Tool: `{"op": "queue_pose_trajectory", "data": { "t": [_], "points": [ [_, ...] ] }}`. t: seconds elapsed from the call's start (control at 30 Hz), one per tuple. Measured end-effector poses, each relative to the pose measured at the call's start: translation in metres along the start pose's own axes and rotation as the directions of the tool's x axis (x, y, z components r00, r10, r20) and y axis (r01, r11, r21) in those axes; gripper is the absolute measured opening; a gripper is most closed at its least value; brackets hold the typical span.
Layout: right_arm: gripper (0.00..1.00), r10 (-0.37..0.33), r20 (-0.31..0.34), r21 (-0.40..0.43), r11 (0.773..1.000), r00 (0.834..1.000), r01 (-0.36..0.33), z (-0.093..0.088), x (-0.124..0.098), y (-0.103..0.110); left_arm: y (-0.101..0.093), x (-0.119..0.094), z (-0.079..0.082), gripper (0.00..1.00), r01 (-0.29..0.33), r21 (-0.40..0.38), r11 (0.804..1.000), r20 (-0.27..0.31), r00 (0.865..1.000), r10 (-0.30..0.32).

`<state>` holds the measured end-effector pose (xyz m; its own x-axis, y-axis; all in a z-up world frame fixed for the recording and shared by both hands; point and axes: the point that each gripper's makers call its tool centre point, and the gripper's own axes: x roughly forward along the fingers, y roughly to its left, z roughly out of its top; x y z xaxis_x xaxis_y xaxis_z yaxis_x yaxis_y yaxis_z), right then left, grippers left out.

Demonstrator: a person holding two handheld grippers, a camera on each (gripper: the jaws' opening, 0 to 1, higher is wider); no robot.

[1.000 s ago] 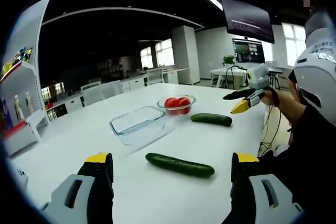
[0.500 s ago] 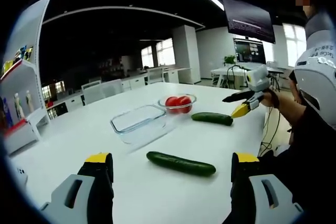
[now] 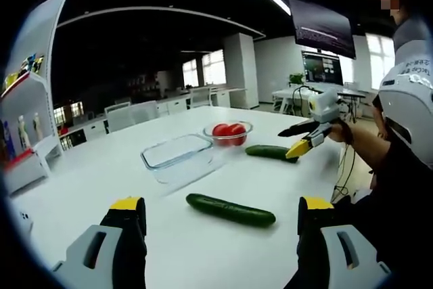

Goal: Sort the scattered tomatoes and cucumbers on the table and place them into their respective storage containers

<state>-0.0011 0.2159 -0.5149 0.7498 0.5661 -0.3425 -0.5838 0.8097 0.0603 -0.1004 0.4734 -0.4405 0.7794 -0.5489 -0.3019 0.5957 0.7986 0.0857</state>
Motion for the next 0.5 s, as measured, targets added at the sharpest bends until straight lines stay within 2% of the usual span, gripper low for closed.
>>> {"op": "queue_pose_trajectory", "data": {
  "t": [0.3, 0.5],
  "points": [
    [0.89, 0.008, -0.025, 0.018, 1.000, 1.000, -0.007, -0.010, 0.020, -0.002, 0.002, -0.002, 0.000, 0.93, -0.006, 0.000, 1.000, 0.004, 1.000, 0.006],
    [0.82, 0.012, -0.053, 0.018, 1.000, 0.999, -0.011, -0.017, 0.026, 0.000, 0.003, -0.002, -0.001, 0.93, -0.007, -0.004, 1.000, 0.003, 1.000, 0.007]
  ]
}}
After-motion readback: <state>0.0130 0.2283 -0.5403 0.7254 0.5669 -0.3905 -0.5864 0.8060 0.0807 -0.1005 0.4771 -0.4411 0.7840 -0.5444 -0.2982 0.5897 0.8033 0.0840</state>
